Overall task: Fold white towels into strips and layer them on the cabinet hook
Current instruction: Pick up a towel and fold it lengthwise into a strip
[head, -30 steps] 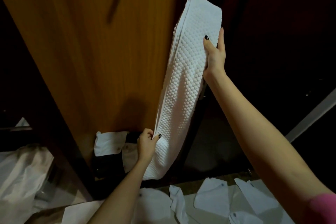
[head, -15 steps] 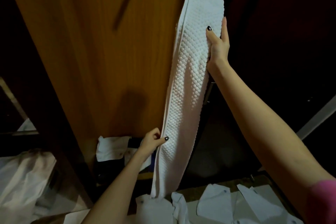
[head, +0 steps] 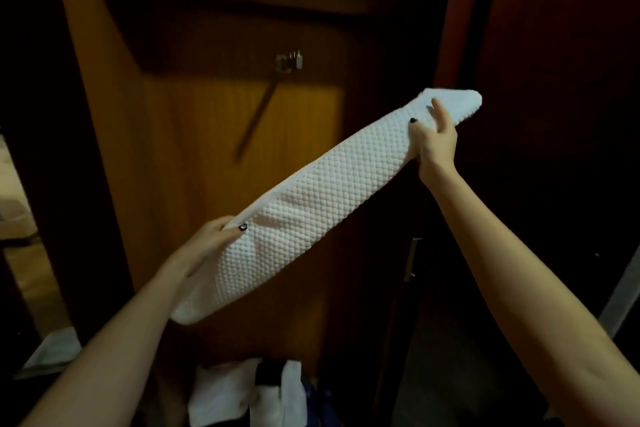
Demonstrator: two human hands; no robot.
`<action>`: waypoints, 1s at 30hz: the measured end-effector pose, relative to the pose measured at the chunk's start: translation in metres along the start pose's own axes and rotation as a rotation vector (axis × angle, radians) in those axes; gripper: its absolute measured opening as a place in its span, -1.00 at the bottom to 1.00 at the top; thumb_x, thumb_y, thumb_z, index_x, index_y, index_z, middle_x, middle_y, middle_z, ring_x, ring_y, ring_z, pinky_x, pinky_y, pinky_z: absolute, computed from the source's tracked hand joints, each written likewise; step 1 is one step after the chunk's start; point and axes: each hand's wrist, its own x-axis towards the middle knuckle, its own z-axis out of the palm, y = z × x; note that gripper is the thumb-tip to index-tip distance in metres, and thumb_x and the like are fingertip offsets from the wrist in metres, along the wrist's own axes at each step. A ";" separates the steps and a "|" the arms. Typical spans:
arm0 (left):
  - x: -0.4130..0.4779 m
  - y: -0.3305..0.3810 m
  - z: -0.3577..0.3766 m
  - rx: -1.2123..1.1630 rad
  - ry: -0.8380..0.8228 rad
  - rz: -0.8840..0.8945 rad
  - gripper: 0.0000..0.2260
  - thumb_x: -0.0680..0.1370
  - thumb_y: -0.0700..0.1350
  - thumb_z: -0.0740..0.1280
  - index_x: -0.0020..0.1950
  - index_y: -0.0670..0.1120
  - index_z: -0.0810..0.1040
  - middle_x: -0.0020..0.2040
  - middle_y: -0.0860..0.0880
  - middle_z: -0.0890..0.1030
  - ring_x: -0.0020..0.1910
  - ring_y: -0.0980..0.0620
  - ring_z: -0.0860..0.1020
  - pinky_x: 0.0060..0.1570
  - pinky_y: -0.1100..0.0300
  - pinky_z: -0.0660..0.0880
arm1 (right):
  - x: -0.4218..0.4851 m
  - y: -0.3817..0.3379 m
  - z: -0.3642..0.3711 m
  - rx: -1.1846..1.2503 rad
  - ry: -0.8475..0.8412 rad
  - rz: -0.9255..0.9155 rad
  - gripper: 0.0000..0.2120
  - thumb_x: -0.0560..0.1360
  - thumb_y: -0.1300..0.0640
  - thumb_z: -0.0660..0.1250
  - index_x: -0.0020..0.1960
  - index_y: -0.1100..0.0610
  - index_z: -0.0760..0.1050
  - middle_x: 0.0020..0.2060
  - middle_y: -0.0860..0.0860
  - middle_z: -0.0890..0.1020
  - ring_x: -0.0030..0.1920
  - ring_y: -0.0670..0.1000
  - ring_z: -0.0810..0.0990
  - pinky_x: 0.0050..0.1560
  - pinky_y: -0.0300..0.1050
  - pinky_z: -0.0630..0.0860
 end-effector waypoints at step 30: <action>0.244 0.213 -0.217 -0.426 0.458 0.361 -0.85 0.54 -0.06 0.42 -0.01 -0.14 0.61 -0.27 -0.04 0.71 -0.29 0.06 0.68 -0.21 0.16 0.54 | 0.234 0.037 0.200 0.191 -0.031 -0.115 -0.33 0.55 0.19 0.34 0.56 0.03 0.11 0.48 0.07 0.27 0.22 0.08 0.42 0.13 -0.06 0.47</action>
